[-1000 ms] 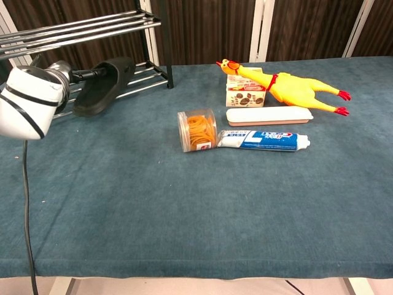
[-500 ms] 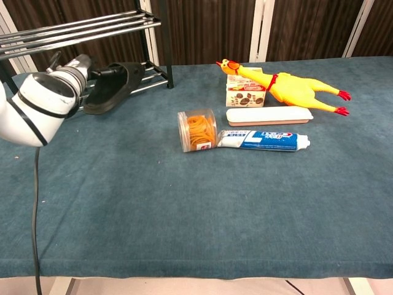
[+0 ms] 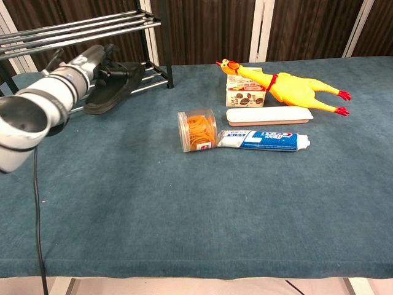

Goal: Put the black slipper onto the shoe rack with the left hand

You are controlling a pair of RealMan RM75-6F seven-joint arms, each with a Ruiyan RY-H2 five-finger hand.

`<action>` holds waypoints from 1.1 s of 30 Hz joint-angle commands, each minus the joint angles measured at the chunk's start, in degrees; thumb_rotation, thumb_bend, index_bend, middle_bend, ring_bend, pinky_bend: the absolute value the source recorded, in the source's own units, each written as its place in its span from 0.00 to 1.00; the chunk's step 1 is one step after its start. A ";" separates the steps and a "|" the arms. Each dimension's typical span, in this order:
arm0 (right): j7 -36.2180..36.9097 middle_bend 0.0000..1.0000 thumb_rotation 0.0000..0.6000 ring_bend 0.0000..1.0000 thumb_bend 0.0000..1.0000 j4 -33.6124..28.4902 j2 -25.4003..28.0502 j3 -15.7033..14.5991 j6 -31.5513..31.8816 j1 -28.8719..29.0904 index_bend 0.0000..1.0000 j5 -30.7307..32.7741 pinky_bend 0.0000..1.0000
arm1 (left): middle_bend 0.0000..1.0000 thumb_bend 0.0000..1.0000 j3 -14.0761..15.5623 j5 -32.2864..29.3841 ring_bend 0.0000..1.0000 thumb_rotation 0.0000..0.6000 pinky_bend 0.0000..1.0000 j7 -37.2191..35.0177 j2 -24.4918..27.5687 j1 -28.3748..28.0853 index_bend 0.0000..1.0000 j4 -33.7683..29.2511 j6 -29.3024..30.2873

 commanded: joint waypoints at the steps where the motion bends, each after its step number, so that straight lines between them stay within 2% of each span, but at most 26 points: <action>1: -0.28 0.00 1.00 0.00 0.08 -0.15 -0.06 -0.10 -0.13 0.06 0.00 -0.16 0.04 | 0.30 0.31 7.15 2.87 0.28 0.56 0.37 5.87 10.02 9.59 0.00 -18.98 7.21; 5: -0.47 0.00 1.00 0.00 0.08 -0.22 -0.12 -0.13 0.07 -0.04 0.00 -0.27 0.04 | 0.31 0.31 10.63 4.60 0.29 0.59 0.37 7.25 14.59 13.70 0.00 -25.95 10.46; 11: -1.30 0.00 1.00 0.00 0.08 -0.47 -0.29 -0.14 -0.24 0.16 0.00 -0.41 0.04 | 0.29 0.28 12.22 4.08 0.25 0.59 0.35 6.58 17.40 16.18 0.00 -28.27 10.67; 22: -1.91 0.00 1.00 0.00 0.08 -0.48 -0.56 -0.09 -0.04 0.25 0.00 -0.79 0.04 | 0.25 0.27 11.85 -1.02 0.20 0.60 0.36 3.42 17.39 15.73 0.00 -25.14 3.56; 33: -2.19 0.00 1.00 0.00 0.08 -0.75 -0.60 -0.09 -0.11 0.42 0.00 -0.98 0.04 | 0.23 0.27 11.28 -4.15 0.20 0.61 0.36 2.67 14.13 12.67 0.00 -19.28 -0.77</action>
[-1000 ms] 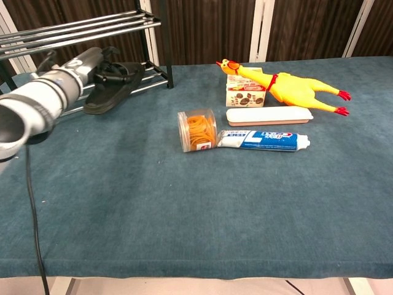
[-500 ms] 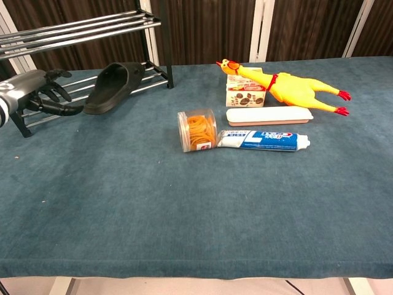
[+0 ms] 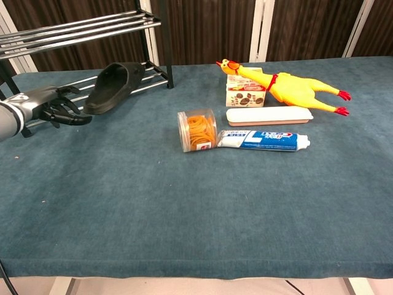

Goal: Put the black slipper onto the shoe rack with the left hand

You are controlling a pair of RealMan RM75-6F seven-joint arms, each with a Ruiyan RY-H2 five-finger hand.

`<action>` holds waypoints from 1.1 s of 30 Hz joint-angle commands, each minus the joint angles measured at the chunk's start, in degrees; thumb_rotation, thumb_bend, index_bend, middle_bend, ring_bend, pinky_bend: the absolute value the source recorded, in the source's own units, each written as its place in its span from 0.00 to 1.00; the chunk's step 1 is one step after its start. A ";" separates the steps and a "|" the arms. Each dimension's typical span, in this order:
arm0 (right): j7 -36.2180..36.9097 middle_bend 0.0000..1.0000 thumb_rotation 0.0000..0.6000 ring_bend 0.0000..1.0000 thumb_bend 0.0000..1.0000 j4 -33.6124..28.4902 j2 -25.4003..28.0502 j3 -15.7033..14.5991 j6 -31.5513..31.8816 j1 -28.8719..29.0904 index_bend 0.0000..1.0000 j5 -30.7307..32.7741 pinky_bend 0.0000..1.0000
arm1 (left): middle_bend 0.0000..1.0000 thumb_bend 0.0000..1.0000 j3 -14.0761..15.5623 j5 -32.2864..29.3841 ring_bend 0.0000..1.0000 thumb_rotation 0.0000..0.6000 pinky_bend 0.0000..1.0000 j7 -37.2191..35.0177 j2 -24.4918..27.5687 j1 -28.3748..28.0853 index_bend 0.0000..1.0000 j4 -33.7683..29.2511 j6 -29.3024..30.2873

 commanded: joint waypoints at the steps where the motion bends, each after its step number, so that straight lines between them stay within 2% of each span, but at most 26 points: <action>1: 0.08 0.00 1.00 0.00 0.08 0.01 0.04 0.00 0.02 0.01 0.00 -0.03 0.04 | 0.23 0.27 -0.21 -0.99 0.20 0.61 0.37 -0.07 -1.37 -1.21 0.00 2.12 -1.17; 11: 0.41 0.00 1.00 0.00 0.08 0.04 0.17 0.04 0.26 0.01 0.00 -0.09 0.04 | 0.23 0.27 -0.92 -3.14 0.20 0.60 0.37 1.21 -3.43 -4.08 0.00 5.02 -2.52; 26: 0.38 0.00 1.00 0.00 0.08 -0.16 0.23 0.22 0.25 0.13 0.00 0.08 0.04 | 0.21 0.27 -2.70 -6.16 0.17 0.67 0.41 0.45 -6.45 -8.73 0.00 7.70 -7.23; 33: 1.18 0.00 1.00 0.00 0.08 -0.03 0.48 0.21 0.43 0.05 0.00 0.13 0.04 | 0.19 0.27 -4.19 -6.84 0.15 0.70 0.40 -1.27 -9.18 -11.79 0.00 13.00 -9.62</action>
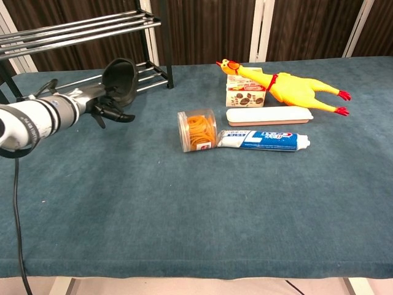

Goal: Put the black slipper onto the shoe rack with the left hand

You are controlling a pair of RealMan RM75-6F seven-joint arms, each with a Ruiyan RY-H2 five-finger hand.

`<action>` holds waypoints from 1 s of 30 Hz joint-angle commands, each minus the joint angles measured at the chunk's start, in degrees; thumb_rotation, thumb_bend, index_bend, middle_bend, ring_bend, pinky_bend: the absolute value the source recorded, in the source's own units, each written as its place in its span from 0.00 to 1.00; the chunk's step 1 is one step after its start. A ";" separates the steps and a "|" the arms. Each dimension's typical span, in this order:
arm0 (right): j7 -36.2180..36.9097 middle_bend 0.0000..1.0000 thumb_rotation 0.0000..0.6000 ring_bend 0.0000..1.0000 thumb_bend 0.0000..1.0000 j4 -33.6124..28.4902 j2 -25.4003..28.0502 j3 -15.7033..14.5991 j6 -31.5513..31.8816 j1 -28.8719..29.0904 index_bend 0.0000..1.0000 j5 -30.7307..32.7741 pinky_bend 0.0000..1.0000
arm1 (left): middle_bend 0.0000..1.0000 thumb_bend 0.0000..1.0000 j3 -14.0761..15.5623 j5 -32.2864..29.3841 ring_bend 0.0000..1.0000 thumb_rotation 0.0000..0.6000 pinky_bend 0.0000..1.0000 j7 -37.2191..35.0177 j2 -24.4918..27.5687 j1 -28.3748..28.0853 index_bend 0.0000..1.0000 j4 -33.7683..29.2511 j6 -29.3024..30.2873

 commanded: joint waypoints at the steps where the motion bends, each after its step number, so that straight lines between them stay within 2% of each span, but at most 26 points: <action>1: 0.42 0.00 1.00 0.00 0.08 0.06 0.14 0.04 0.16 -0.06 0.00 0.05 0.04 | 0.19 0.27 -0.99 -0.46 0.15 0.70 0.40 -1.16 -1.58 -1.61 0.00 3.09 -1.14; 22: 0.98 0.00 1.00 0.00 0.08 0.04 0.28 0.25 0.26 -0.20 0.00 0.63 0.04 | 0.17 0.27 -3.67 0.67 0.13 0.70 0.40 -8.03 -6.82 -5.64 0.00 16.69 -6.46; 30: 0.89 0.00 1.00 0.00 0.08 0.05 0.25 0.37 0.43 -0.32 0.00 0.81 0.04 | 0.17 0.27 -3.64 2.76 0.13 0.69 0.40 -10.08 -7.05 -5.58 0.00 16.69 -7.23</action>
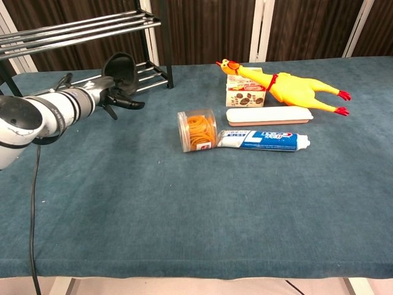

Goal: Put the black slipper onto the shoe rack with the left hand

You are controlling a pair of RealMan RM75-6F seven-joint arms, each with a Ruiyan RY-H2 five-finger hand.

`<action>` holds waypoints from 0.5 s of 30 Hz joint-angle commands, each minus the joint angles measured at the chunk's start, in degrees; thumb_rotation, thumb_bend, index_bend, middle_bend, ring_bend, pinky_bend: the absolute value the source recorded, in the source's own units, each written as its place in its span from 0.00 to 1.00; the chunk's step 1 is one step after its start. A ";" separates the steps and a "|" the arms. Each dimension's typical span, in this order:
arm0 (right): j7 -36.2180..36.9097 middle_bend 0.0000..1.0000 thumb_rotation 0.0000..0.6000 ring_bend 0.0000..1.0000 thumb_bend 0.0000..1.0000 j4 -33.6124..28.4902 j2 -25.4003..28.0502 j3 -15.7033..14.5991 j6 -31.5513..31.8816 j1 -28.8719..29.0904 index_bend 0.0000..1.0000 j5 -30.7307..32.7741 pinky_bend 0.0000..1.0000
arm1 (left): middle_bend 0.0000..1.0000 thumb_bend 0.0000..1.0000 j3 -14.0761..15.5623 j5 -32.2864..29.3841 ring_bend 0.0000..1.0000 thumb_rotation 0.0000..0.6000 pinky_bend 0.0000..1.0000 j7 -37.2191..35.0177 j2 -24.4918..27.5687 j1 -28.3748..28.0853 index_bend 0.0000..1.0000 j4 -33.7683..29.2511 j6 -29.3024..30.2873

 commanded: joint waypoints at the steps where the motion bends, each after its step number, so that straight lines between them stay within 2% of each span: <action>1: -0.02 0.00 1.00 0.00 0.08 0.00 0.01 0.02 0.12 -0.07 0.00 0.01 0.04 | 0.17 0.28 0.33 0.44 0.13 0.69 0.40 -0.06 0.42 0.24 0.00 -1.08 -0.39; 4: -0.10 0.00 1.00 0.00 0.08 0.01 -0.04 0.10 0.44 -0.22 0.00 0.04 0.04 | 0.18 0.28 1.91 1.35 0.14 0.70 0.41 1.04 3.15 1.87 0.00 -6.97 0.06; 6: -0.29 0.00 1.00 0.00 0.08 0.01 -0.09 0.09 0.50 -0.26 0.00 0.00 0.04 | 0.18 0.29 3.91 2.38 0.15 0.70 0.41 2.35 7.27 4.59 0.00 -15.60 1.95; 8: -0.66 0.00 1.00 0.00 0.08 -0.06 -0.20 0.05 0.39 -0.24 0.00 -0.05 0.04 | 0.18 0.30 6.31 3.84 0.16 0.70 0.42 3.68 13.23 8.41 0.00 -27.32 5.30; 10: -1.29 0.00 1.00 0.00 0.08 -0.21 -0.36 -0.03 0.07 -0.16 0.00 -0.07 0.04 | 0.17 0.31 8.92 6.71 0.18 0.70 0.42 4.75 19.83 12.92 0.00 -39.61 10.37; 12: -2.11 0.00 1.00 0.00 0.08 -0.41 -0.58 -0.08 -0.24 -0.06 0.00 -0.04 0.04 | 0.16 0.32 11.30 10.49 0.19 0.70 0.43 5.23 25.40 17.07 0.00 -49.00 15.25; 13: -2.83 0.00 1.00 0.00 0.08 -0.58 -0.77 -0.11 -0.51 0.03 0.00 -0.03 0.04 | 0.16 0.34 13.08 13.69 0.19 0.74 0.43 5.43 28.94 19.83 0.00 -54.05 18.42; 15: -4.11 0.00 1.00 0.00 0.08 -0.86 -1.14 -0.16 -1.02 0.23 0.00 -0.01 0.04 | 0.15 0.36 15.51 19.15 0.19 0.81 0.42 4.67 33.58 23.77 0.00 -59.56 22.69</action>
